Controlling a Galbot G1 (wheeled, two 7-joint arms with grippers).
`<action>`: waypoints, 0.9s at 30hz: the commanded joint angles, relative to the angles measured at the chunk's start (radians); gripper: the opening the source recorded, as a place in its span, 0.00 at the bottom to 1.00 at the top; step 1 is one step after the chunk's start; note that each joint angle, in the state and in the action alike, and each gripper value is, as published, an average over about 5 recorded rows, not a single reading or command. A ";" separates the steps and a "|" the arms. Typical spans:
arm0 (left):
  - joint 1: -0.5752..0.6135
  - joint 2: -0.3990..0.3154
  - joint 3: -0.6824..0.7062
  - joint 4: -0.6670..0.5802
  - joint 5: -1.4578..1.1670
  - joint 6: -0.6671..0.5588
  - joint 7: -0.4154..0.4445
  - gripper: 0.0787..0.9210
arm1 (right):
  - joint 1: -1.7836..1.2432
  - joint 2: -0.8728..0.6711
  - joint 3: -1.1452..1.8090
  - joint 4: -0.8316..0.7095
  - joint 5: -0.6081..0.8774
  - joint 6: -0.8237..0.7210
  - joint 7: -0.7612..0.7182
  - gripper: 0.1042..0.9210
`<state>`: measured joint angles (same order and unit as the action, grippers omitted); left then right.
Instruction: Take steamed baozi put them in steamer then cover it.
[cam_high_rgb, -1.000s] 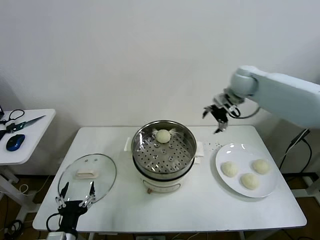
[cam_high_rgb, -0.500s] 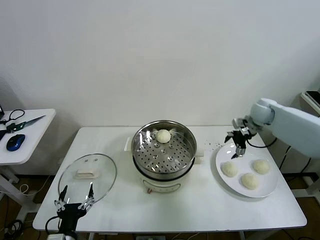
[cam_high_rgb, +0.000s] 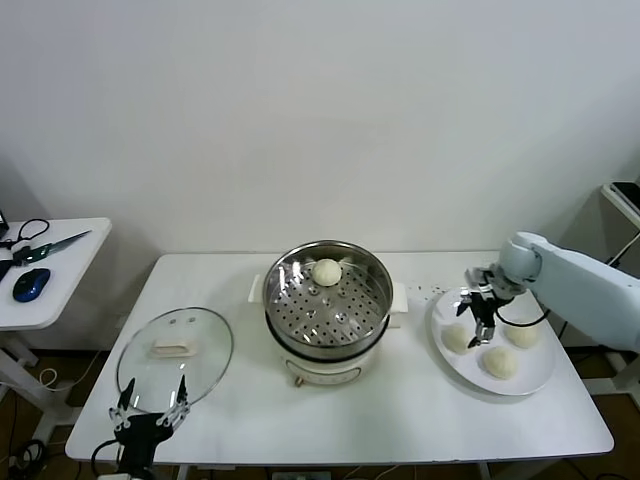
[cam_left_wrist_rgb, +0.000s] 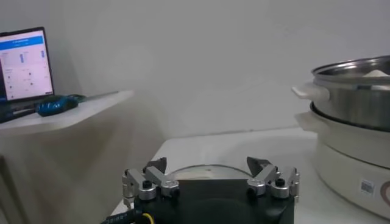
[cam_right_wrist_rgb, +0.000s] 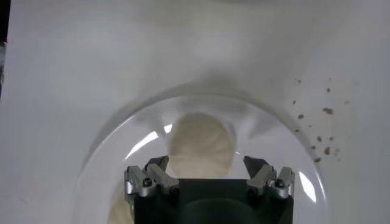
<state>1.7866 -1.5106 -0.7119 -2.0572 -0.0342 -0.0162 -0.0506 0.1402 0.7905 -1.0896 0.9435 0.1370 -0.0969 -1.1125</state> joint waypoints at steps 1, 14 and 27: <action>0.000 -0.001 0.001 0.003 0.001 0.000 -0.001 0.88 | -0.049 0.019 0.033 -0.033 -0.023 -0.002 -0.003 0.88; 0.000 -0.005 0.007 0.012 0.011 -0.004 -0.004 0.88 | -0.044 0.051 0.049 -0.070 -0.037 0.015 -0.007 0.80; 0.013 0.003 0.010 -0.003 0.012 -0.003 -0.004 0.88 | 0.124 0.005 -0.047 -0.001 0.057 -0.006 -0.010 0.72</action>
<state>1.7984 -1.5101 -0.7031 -2.0579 -0.0228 -0.0199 -0.0549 0.1573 0.8175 -1.0809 0.9045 0.1335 -0.0935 -1.1226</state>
